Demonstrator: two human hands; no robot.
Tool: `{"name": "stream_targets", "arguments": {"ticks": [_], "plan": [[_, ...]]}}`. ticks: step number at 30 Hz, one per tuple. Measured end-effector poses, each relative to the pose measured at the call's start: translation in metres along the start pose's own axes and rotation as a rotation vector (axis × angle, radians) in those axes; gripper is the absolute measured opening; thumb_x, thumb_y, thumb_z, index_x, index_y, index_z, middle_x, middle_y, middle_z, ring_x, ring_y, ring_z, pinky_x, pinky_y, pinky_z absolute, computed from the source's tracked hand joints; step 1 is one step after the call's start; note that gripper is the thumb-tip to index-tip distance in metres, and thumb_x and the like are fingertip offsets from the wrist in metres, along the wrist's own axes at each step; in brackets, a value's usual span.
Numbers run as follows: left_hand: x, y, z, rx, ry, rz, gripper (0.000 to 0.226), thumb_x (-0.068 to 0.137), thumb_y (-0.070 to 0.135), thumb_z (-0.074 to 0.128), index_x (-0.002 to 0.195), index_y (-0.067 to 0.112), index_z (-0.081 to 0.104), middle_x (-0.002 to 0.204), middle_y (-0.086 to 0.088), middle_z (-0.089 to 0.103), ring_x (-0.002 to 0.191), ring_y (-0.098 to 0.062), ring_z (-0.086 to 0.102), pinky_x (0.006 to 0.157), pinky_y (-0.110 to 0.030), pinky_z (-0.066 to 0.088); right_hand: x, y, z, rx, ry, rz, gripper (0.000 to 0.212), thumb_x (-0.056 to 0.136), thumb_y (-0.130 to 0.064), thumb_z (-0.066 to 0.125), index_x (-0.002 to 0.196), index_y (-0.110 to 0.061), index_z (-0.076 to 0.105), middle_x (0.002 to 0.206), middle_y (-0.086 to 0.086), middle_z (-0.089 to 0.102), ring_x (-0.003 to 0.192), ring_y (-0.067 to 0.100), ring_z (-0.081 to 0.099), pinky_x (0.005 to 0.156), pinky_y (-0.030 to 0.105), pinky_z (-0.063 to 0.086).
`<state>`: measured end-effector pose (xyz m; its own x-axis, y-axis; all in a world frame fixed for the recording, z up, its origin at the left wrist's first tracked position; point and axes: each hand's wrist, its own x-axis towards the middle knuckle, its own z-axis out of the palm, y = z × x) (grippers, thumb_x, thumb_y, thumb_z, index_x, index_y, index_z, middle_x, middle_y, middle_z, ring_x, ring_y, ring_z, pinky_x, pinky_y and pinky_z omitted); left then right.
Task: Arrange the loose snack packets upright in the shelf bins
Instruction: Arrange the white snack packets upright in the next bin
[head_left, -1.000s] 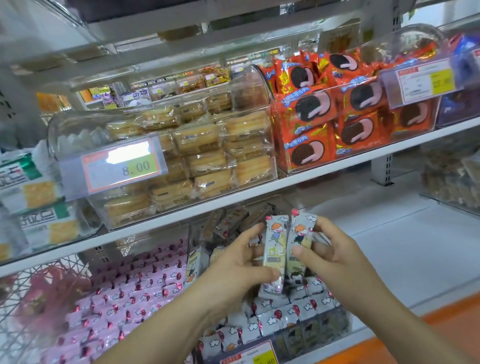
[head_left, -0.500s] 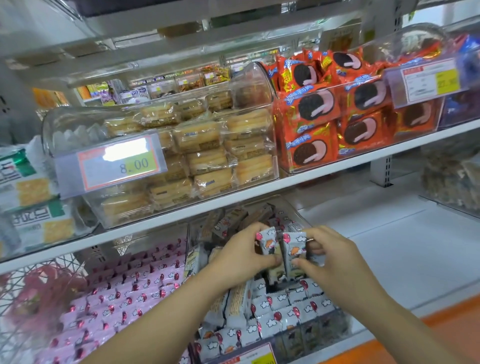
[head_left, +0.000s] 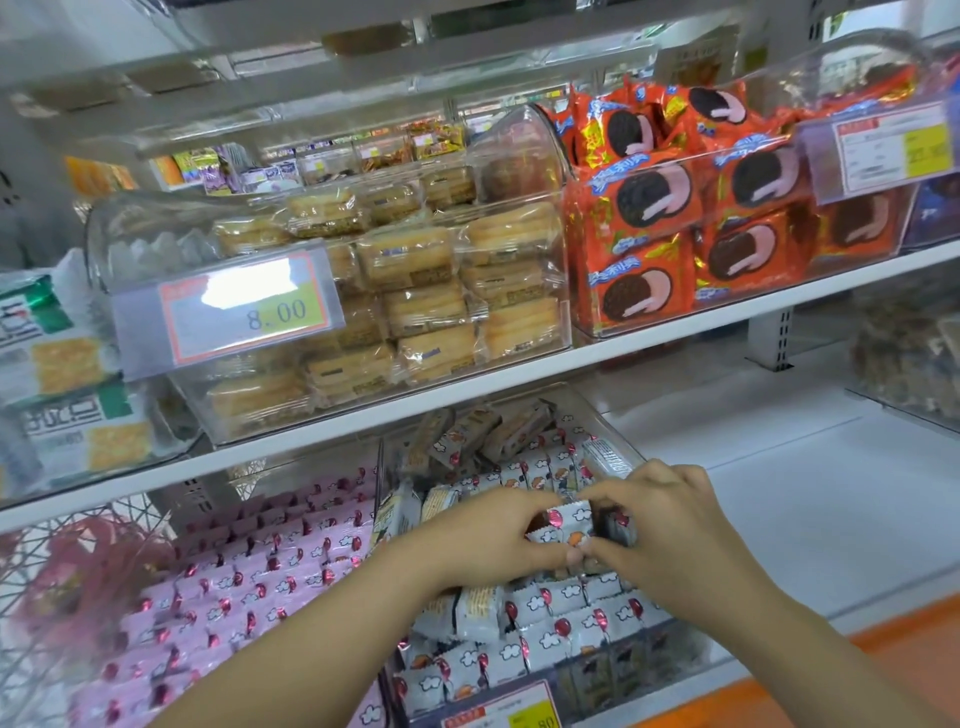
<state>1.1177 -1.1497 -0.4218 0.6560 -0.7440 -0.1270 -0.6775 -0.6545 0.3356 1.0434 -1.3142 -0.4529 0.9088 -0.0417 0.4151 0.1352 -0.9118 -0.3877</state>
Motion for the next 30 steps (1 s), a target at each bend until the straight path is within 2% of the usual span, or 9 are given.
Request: {"name": "stream_targets", "arguments": {"ticks": [2,4,9,12,18,21,25,28,30], "plan": [[0.001,-0.003,0.001,-0.013,0.000,0.002,0.021,0.090,0.050,0.057,0.095,0.029,0.054,0.074,0.007,0.056,0.064,-0.010,0.048,0.058,-0.027,0.037,0.002,0.011,-0.002,0.035,0.138,-0.014,0.042,0.075,-0.050,0.071,0.114,-0.040,0.062,0.108,-0.018,0.059,0.108,0.011,0.048,0.086,0.026,0.020],[0.001,-0.005,0.001,-0.015,-0.012,-0.015,0.036,0.089,0.053,0.056,0.112,0.026,0.057,0.096,0.004,0.063,0.077,-0.010,0.052,0.066,-0.025,0.039,0.004,0.021,-0.004,0.002,0.227,0.014,0.043,0.074,-0.042,0.074,0.114,-0.033,0.065,0.117,-0.010,0.060,0.110,0.017,0.051,0.091,0.032,0.024],[0.001,-0.008,0.003,-0.011,-0.020,-0.054,0.048,0.088,0.057,0.055,0.122,0.023,0.053,0.113,-0.008,0.061,0.098,-0.023,0.058,0.072,-0.024,0.039,0.009,0.027,-0.002,-0.152,0.018,0.119,0.060,0.084,-0.045,0.061,0.139,-0.040,0.039,0.148,-0.010,0.032,0.135,0.015,0.029,0.110,0.035,0.018],[0.002,-0.010,0.004,-0.002,-0.024,-0.070,0.058,0.088,0.058,0.054,0.135,0.023,0.046,0.134,-0.003,0.054,0.116,-0.020,0.053,0.083,-0.020,0.036,0.013,0.027,0.001,-0.116,0.024,0.137,0.056,0.084,-0.045,0.063,0.136,-0.036,0.045,0.139,-0.013,0.046,0.124,0.012,0.044,0.107,0.031,0.025],[0.002,-0.009,0.002,0.013,-0.031,-0.060,0.063,0.088,0.058,0.054,0.140,0.025,0.041,0.142,0.001,0.048,0.122,-0.016,0.049,0.091,-0.021,0.038,0.014,0.023,0.003,-0.098,0.118,0.147,0.037,0.082,-0.031,0.068,0.119,-0.023,0.065,0.120,-0.004,0.065,0.107,0.018,0.059,0.096,0.033,0.041],[0.002,-0.008,0.001,0.019,-0.028,-0.049,0.062,0.088,0.058,0.053,0.140,0.026,0.042,0.140,0.003,0.050,0.119,-0.015,0.051,0.090,-0.022,0.038,0.013,0.022,-0.007,0.016,0.228,0.111,0.025,0.078,-0.022,0.072,0.102,-0.015,0.073,0.099,0.003,0.072,0.087,0.021,0.062,0.075,0.033,0.050],[0.002,-0.010,0.001,0.011,-0.031,-0.058,0.064,0.088,0.059,0.053,0.142,0.027,0.040,0.145,0.004,0.045,0.124,-0.015,0.048,0.096,-0.023,0.039,0.009,0.019,-0.026,0.343,0.324,0.176,0.025,0.082,-0.019,0.070,0.105,-0.023,0.064,0.068,-0.016,0.055,0.052,0.001,0.055,0.045,0.011,0.040],[0.002,-0.011,0.002,0.015,-0.031,-0.061,0.064,0.088,0.059,0.054,0.142,0.027,0.039,0.144,0.003,0.046,0.122,-0.015,0.049,0.091,-0.021,0.038,0.005,0.018,-0.030,0.560,0.284,0.214,0.018,0.087,-0.027,0.064,0.104,-0.032,0.060,0.075,-0.006,0.063,0.061,0.015,0.064,0.051,0.021,0.048],[0.002,-0.010,0.002,0.023,-0.030,-0.066,0.065,0.088,0.059,0.053,0.143,0.027,0.038,0.145,0.003,0.045,0.124,-0.015,0.048,0.093,-0.022,0.038,0.005,0.016,-0.030,0.610,0.267,0.216,0.009,0.089,-0.029,0.060,0.090,-0.038,0.059,0.072,-0.003,0.065,0.061,0.009,0.065,0.058,0.026,0.052]]}}
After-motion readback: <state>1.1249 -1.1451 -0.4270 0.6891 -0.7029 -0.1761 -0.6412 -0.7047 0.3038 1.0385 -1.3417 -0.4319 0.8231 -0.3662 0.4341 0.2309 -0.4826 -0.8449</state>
